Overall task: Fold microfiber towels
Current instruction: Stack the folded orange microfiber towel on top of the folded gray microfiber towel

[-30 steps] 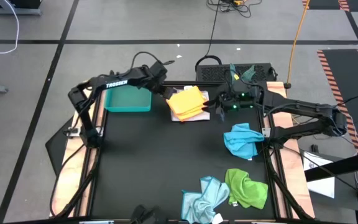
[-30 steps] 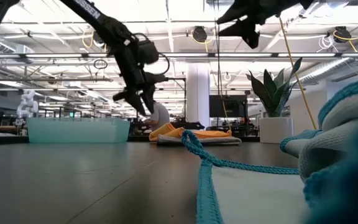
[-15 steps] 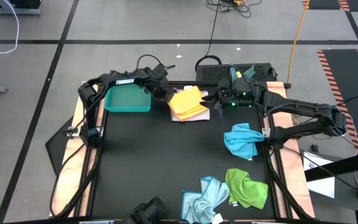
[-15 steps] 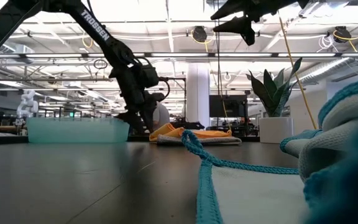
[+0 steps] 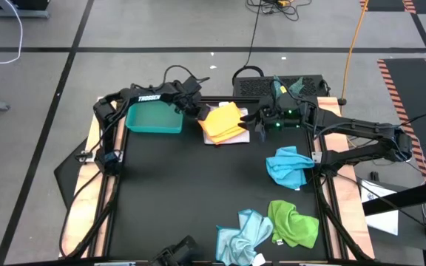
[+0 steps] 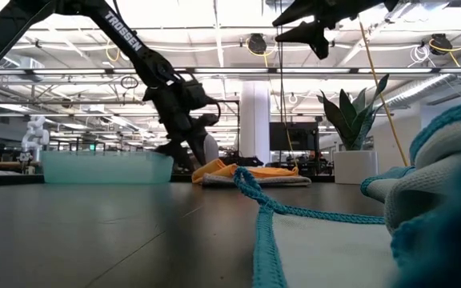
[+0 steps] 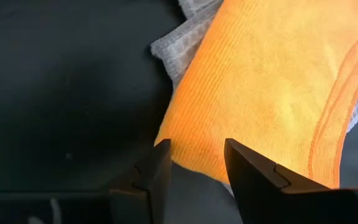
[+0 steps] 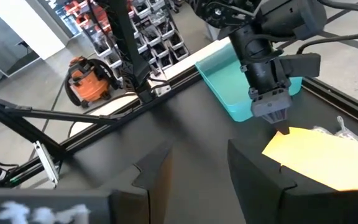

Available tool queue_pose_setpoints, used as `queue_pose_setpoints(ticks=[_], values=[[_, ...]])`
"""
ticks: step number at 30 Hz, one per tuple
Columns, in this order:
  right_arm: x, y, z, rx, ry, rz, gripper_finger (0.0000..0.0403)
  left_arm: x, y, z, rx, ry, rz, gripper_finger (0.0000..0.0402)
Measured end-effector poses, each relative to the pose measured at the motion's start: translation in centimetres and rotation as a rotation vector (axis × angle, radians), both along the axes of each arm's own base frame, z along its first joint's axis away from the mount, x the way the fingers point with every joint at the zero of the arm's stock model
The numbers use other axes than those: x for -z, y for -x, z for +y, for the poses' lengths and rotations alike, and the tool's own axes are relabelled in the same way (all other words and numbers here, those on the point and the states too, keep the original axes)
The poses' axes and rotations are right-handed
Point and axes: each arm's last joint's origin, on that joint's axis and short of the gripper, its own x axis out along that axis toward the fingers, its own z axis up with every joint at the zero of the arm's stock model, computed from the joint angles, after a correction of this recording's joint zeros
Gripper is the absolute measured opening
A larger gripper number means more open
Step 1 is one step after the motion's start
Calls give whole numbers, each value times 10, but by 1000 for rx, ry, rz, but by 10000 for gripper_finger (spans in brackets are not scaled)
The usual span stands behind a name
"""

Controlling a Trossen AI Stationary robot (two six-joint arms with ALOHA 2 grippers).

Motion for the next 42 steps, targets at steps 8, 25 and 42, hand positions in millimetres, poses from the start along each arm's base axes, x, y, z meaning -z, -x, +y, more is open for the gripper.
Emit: queue_pose_setpoints(ticks=[8,25,42], values=[[0,0,0,-3,9,1,146,0,-1,-2,-3,-6,10,146],[0,0,0,-1,30,4,146,-1,-11,-8,74,-81,-10,5],[24,0,-5,33,-1,207,146,-4,-9,-9,113,-110,-6,41]])
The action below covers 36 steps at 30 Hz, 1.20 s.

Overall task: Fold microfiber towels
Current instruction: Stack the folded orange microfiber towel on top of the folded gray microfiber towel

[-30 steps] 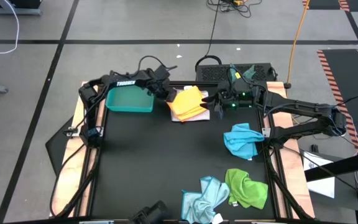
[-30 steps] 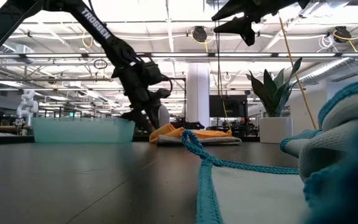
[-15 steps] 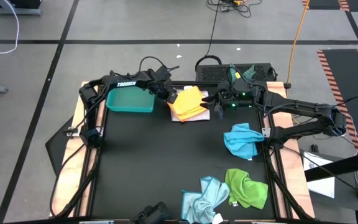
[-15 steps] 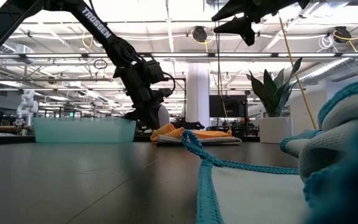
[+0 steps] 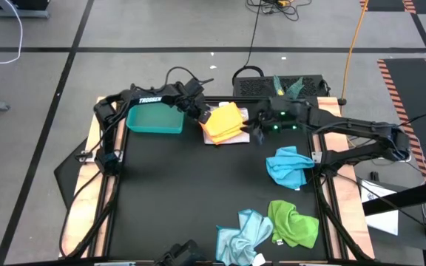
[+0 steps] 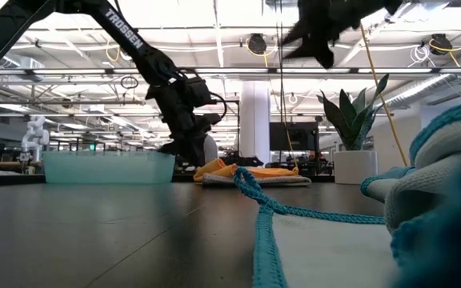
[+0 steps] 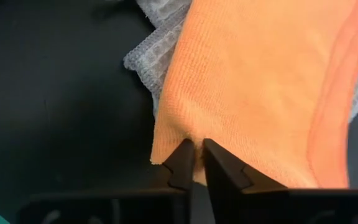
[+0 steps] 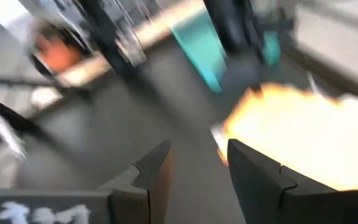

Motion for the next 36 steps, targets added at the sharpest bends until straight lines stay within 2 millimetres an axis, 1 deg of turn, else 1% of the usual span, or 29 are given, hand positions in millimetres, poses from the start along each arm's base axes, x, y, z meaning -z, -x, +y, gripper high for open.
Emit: queue_pose_setpoints(ticks=[5,8,12,18,22,25,28,36], values=[[29,-7,-11,29,-87,180,146,-18,4,-3,1,-22,-20,78],[43,-12,-20,26,-119,237,146,-37,10,-8,1,-39,-30,90],[64,-15,-38,22,-223,300,146,-66,20,-15,5,-97,-55,104],[88,-6,-70,43,-401,350,146,-109,38,-29,-41,-235,-64,108],[99,0,-87,75,-491,346,146,-128,47,-36,-55,-304,-88,108],[104,2,-95,102,-502,342,146,-136,51,-39,-56,-339,-92,108],[108,-1,-102,113,-487,323,146,-137,51,-39,-60,-349,-91,108],[141,-12,-114,166,-482,384,146,-135,48,-41,-43,-346,-85,108]])
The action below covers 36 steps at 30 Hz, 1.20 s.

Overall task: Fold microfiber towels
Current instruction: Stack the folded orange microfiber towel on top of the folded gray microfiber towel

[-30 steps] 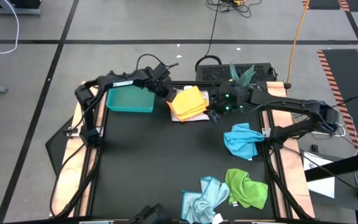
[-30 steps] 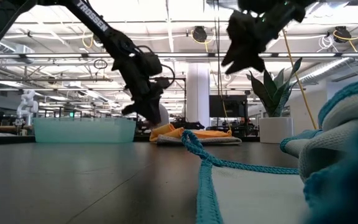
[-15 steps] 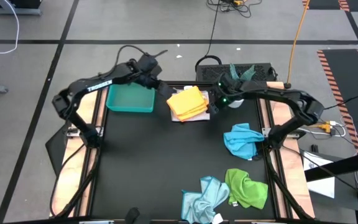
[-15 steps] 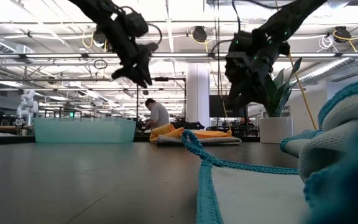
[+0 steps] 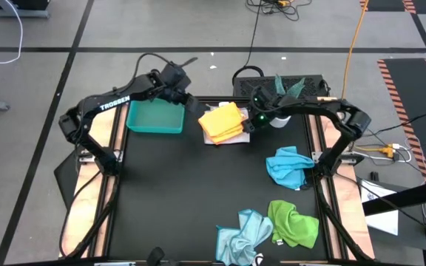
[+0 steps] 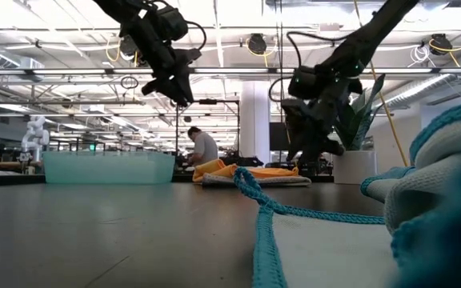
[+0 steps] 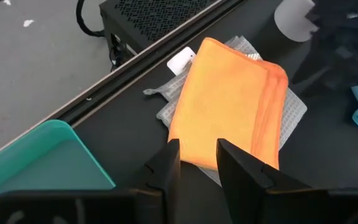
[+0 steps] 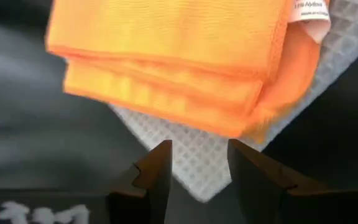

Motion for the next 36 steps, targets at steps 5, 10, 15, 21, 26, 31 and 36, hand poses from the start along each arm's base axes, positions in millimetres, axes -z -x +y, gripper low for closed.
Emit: queue_pose_setpoints(ticks=[5,10,15,21,26,31,36], values=[[5,3,-4,23,3,29,146,0,0,0,2,-2,-1,108],[-1,9,-8,46,7,28,146,0,0,0,7,-8,-1,108],[-3,11,-10,65,27,31,146,-1,-1,0,8,-12,-6,108],[7,4,-9,55,47,48,146,-1,-1,0,9,-13,-7,108],[14,0,-13,67,66,53,146,-1,-1,0,9,-12,-8,108],[23,-1,-14,66,51,72,146,-1,-1,0,8,-12,-8,108],[25,-4,-15,97,42,58,146,-1,-1,0,8,-11,-8,108]])
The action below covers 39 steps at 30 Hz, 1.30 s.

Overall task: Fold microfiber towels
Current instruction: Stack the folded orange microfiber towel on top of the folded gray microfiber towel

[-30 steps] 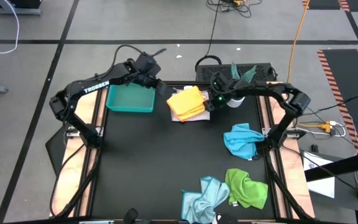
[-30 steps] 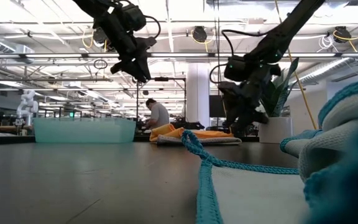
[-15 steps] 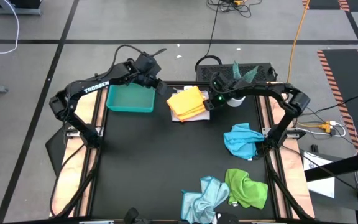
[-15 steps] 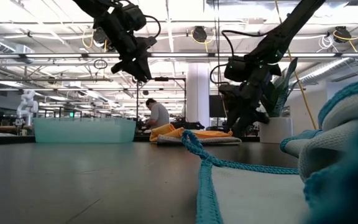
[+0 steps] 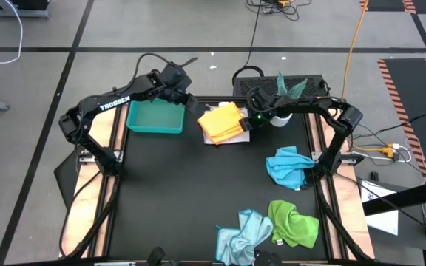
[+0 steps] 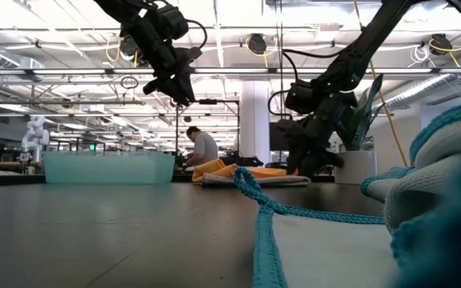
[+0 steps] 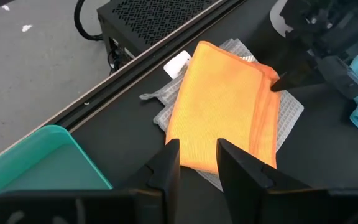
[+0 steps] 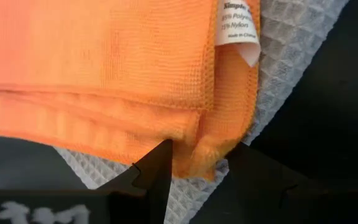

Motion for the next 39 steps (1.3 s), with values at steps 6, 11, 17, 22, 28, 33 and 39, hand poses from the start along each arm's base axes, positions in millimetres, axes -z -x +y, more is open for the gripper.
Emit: queue_pose_setpoints(ticks=[6,11,17,22,28,33,39], values=[[-3,-2,2,3,5,-19,127,0,0,0,0,0,0,108],[-10,-5,6,-14,25,-41,110,0,0,0,0,-3,-4,108],[-11,-6,6,-19,30,-41,72,-1,-1,1,1,-8,-10,108],[-16,-5,7,-38,51,-53,15,-1,-1,1,1,-9,-10,108],[-29,-3,9,-39,78,-83,4,-1,-1,1,1,-10,-12,108],[-36,-3,21,-47,44,-63,2,-1,-1,1,1,-10,-12,108],[-42,-14,52,-97,3,-33,1,-1,-1,1,1,-10,-12,108]])
